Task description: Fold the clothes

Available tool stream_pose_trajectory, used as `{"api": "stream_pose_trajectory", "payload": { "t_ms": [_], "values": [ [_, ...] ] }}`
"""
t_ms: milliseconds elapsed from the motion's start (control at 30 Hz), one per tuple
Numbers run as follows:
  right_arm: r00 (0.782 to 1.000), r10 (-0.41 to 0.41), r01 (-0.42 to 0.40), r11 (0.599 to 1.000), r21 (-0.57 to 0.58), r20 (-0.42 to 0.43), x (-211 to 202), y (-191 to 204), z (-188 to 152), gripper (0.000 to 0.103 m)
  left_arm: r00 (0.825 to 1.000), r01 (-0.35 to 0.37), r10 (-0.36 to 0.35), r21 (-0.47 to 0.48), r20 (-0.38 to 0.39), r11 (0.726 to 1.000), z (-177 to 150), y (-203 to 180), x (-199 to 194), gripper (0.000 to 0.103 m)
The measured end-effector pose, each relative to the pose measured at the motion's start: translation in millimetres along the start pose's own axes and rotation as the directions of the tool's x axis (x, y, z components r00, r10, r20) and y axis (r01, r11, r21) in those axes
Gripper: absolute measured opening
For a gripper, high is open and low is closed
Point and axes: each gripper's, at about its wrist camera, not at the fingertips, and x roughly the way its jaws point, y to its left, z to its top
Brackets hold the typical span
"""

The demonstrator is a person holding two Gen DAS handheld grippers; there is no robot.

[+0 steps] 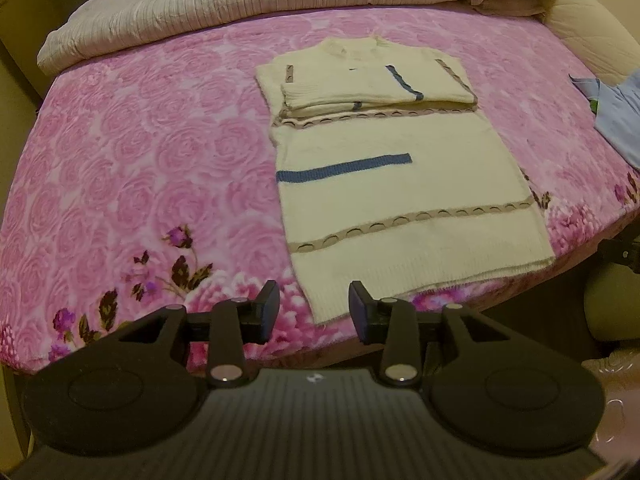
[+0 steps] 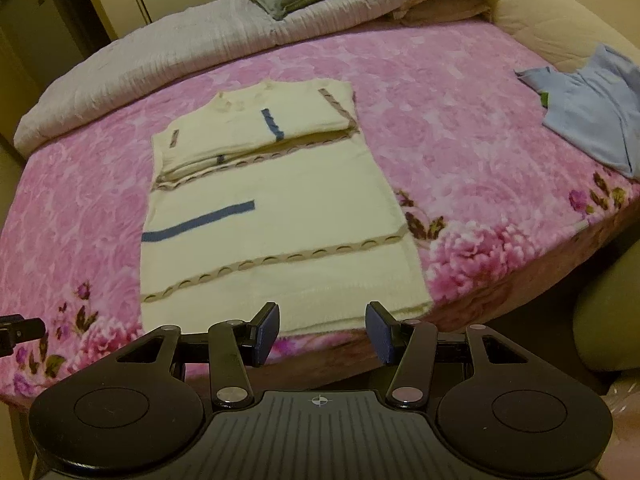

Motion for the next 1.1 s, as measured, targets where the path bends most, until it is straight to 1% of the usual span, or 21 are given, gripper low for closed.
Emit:
{"api": "stream_pose_trajectory", "payload": {
  "t_ms": [33, 267, 333, 400, 500, 733, 833, 933, 1000, 1067, 1100],
  "values": [
    [1.000, 0.000, 0.000, 1.000, -0.002, -0.001, 0.3, 1.5, -0.6, 0.052, 1.000, -0.006, 0.006, -0.009, -0.001, 1.000, -0.6, -4.8, -0.1, 0.035],
    [1.000, -0.005, 0.005, 1.000, -0.006, -0.011, 2.0, 8.0, -2.9, 0.052, 1.000, 0.003, -0.004, -0.016, -0.007, 1.000, -3.4, 3.0, 3.4, 0.036],
    [1.000, -0.007, 0.007, 1.000, -0.012, -0.012, 3.4, 7.9, -3.1, 0.052, 1.000, 0.026, -0.026, -0.029, -0.006, 0.999, -5.0, 7.6, 7.3, 0.036],
    [1.000, -0.016, 0.015, 1.000, -0.017, -0.010, 5.3, 5.1, -2.9, 0.052, 0.999, 0.052, -0.052, -0.061, -0.007, 0.997, -8.3, 14.4, 13.1, 0.036],
    [0.999, -0.033, 0.033, 0.999, -0.009, -0.009, 9.3, -6.9, -1.3, 0.052, 0.997, 0.079, -0.081, -0.103, -0.012, 0.992, -14.1, 24.7, 23.8, 0.036],
    [0.997, -0.053, 0.054, 0.998, 0.023, -0.050, 26.1, -59.0, 9.5, 0.052, 0.993, 0.107, -0.115, -0.197, -0.030, 0.975, -24.1, 39.5, 53.1, 0.036],
    [0.997, -0.045, 0.047, 0.998, 0.032, -0.069, 43.6, -85.1, 14.0, 0.052, 0.992, 0.119, -0.127, -0.233, -0.019, 0.965, -24.5, 37.5, 72.1, 0.036],
    [0.996, -0.022, 0.025, 0.999, 0.032, -0.090, 73.3, -112.8, 16.4, 0.052, 0.992, 0.124, -0.129, -0.257, -0.003, 0.958, -26.1, 36.9, 100.9, 0.036],
    [0.996, 0.007, -0.004, 0.999, 0.036, -0.087, 98.8, -131.3, 15.8, 0.052, 0.993, 0.113, -0.114, -0.257, 0.011, 0.960, -28.7, 36.3, 129.1, 0.036],
    [0.996, 0.045, -0.041, 0.998, 0.050, -0.080, 127.0, -150.1, 14.2, 0.052, 0.994, 0.107, -0.107, -0.284, 0.015, 0.953, -32.5, 38.5, 155.5, 0.036],
    [0.994, 0.074, -0.069, 0.995, 0.069, -0.078, 143.8, -160.1, 13.0, 0.052, 0.992, 0.124, -0.121, -0.304, 0.028, 0.945, -35.6, 41.7, 165.7, 0.036]
  ]
}}
